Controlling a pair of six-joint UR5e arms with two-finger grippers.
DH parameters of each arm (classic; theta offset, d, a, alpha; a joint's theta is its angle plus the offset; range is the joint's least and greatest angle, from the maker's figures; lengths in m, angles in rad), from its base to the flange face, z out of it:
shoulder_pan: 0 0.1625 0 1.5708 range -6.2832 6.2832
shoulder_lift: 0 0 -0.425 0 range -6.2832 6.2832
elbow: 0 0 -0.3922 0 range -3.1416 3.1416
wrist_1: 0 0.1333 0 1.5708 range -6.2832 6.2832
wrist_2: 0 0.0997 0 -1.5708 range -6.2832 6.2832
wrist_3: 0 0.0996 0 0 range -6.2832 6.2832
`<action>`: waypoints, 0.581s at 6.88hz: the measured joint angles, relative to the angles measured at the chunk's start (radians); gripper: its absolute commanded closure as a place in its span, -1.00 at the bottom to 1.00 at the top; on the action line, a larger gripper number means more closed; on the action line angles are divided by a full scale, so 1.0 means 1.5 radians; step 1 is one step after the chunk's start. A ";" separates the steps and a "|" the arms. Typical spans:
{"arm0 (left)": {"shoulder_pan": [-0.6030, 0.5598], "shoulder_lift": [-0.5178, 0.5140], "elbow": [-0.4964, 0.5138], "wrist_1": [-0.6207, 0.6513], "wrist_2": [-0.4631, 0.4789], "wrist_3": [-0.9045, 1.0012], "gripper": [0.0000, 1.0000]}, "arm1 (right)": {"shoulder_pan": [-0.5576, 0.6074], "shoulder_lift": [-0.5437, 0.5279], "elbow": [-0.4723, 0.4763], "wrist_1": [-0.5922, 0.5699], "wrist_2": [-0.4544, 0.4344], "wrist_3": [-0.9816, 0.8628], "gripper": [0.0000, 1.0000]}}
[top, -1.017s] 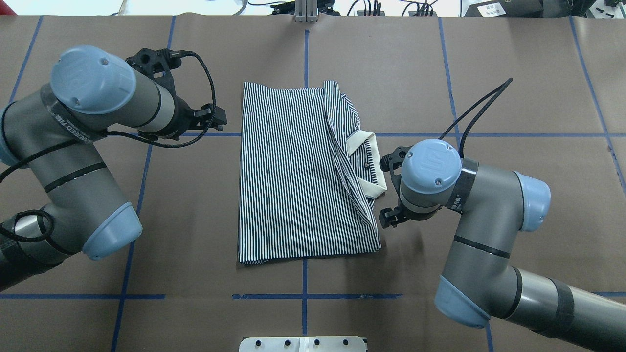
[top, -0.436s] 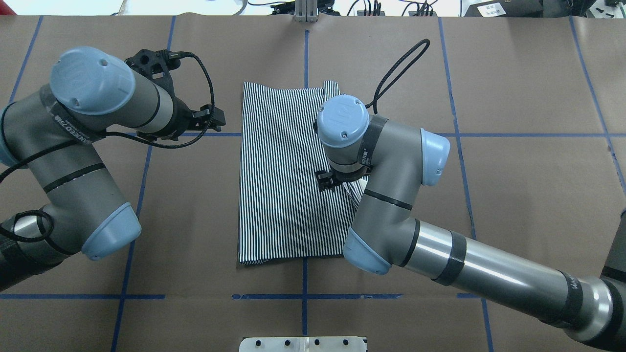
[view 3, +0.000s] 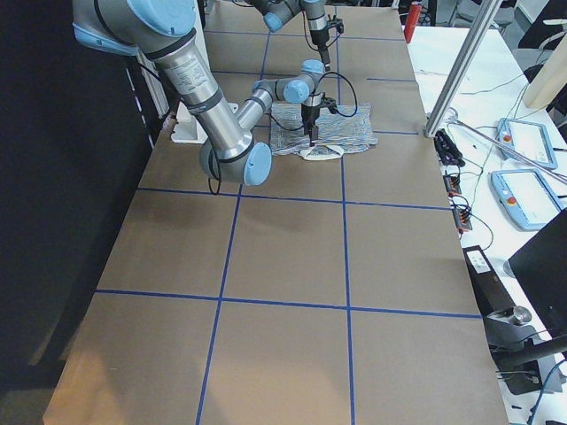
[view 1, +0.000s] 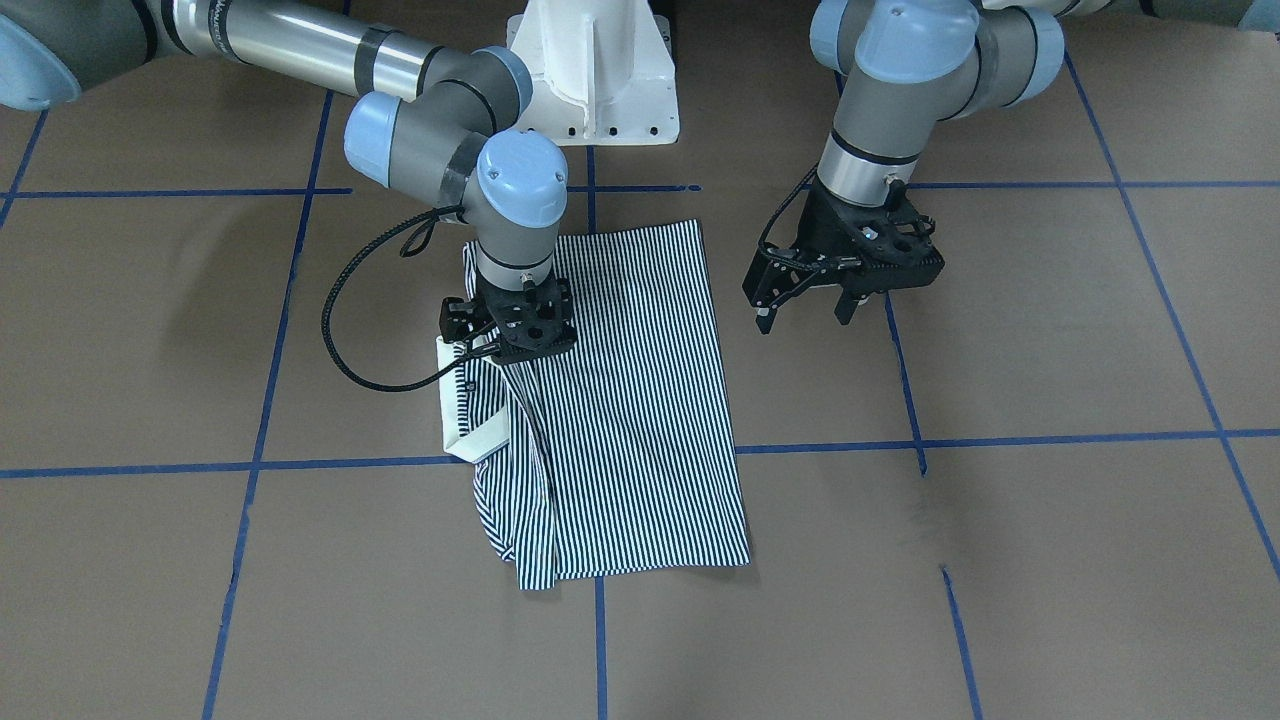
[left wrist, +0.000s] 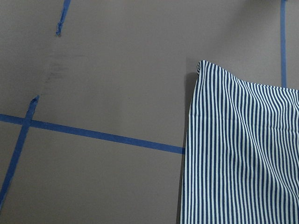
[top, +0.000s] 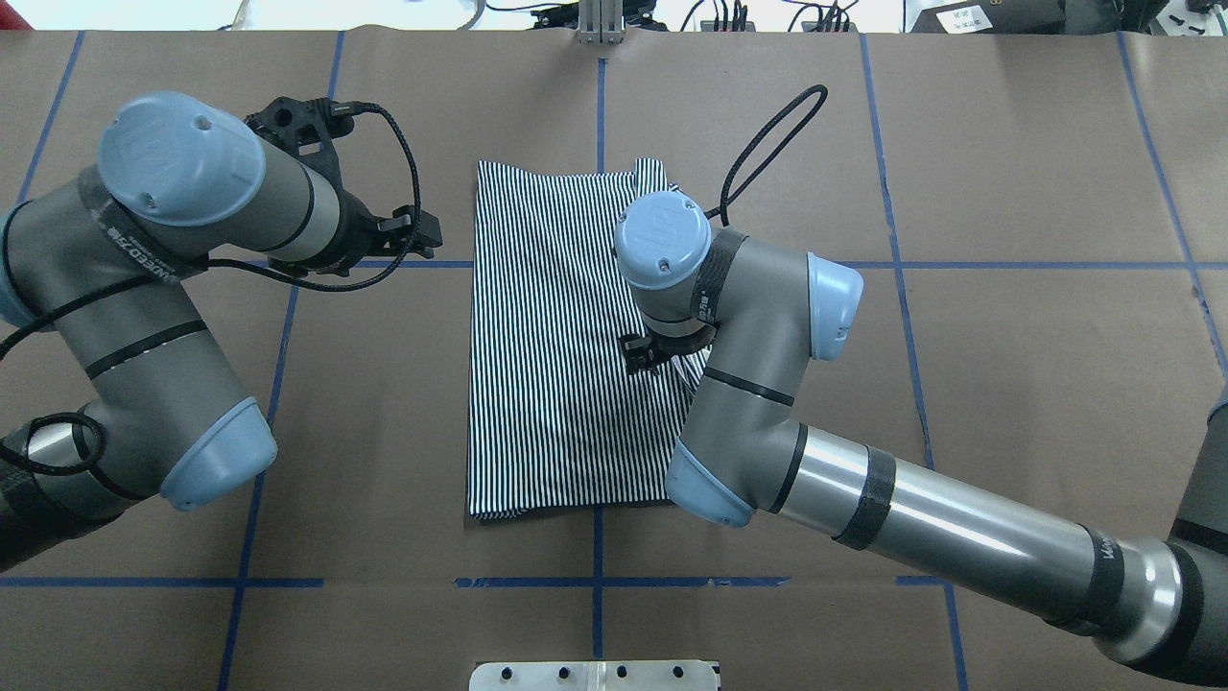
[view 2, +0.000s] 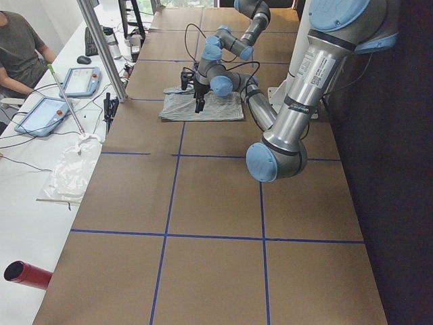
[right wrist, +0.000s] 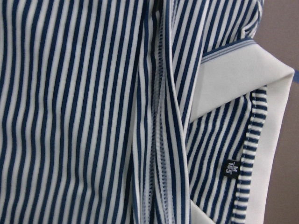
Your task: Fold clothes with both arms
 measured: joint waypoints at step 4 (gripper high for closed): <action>0.000 -0.001 -0.001 0.000 0.000 0.000 -1.00 | 0.006 -0.020 -0.003 -0.002 0.002 -0.008 -1.00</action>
